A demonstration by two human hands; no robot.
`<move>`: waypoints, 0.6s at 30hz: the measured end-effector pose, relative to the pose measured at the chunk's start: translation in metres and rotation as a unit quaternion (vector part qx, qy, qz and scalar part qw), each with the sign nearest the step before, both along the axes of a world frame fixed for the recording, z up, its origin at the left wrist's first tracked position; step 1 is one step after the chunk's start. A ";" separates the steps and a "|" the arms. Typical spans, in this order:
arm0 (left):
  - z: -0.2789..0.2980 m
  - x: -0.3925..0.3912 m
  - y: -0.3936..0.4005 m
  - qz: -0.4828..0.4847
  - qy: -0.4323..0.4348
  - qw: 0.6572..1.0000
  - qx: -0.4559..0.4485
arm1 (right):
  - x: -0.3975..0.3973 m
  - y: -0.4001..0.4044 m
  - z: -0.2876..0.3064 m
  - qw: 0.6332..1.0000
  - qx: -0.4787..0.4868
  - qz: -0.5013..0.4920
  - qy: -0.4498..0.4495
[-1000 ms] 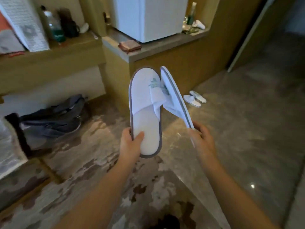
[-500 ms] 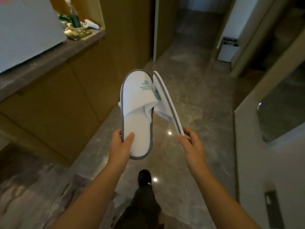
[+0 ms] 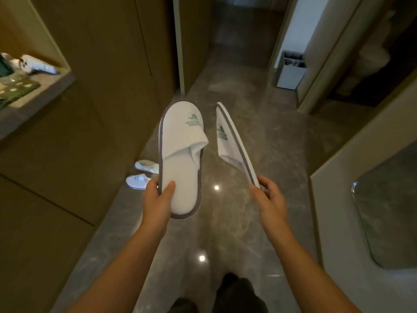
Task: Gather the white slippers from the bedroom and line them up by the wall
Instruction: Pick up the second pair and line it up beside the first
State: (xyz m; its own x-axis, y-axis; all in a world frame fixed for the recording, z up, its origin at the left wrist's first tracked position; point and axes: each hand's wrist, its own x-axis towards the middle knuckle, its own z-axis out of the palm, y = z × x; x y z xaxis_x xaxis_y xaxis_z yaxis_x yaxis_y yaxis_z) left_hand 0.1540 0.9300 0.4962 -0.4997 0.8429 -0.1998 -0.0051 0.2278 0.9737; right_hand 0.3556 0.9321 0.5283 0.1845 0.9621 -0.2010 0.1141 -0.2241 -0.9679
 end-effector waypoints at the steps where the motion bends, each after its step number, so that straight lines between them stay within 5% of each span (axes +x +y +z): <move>1: -0.002 0.002 0.024 0.003 0.000 1.000 -0.002 | 0.003 0.027 -0.003 1.000 0.001 0.003 -0.002; 18: -0.019 0.005 0.402 0.173 -0.027 0.982 -0.073 | -0.019 0.489 -0.033 0.982 -0.025 0.188 -0.020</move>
State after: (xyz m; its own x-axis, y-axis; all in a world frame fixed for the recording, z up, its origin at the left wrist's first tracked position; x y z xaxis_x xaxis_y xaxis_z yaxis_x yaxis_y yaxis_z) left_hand 0.1594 1.3316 0.4768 -0.7370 0.5843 -0.3398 -0.1574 0.3405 0.9270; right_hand 0.3367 1.4213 0.4956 -0.1730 0.9527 -0.2499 0.2351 -0.2065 -0.9498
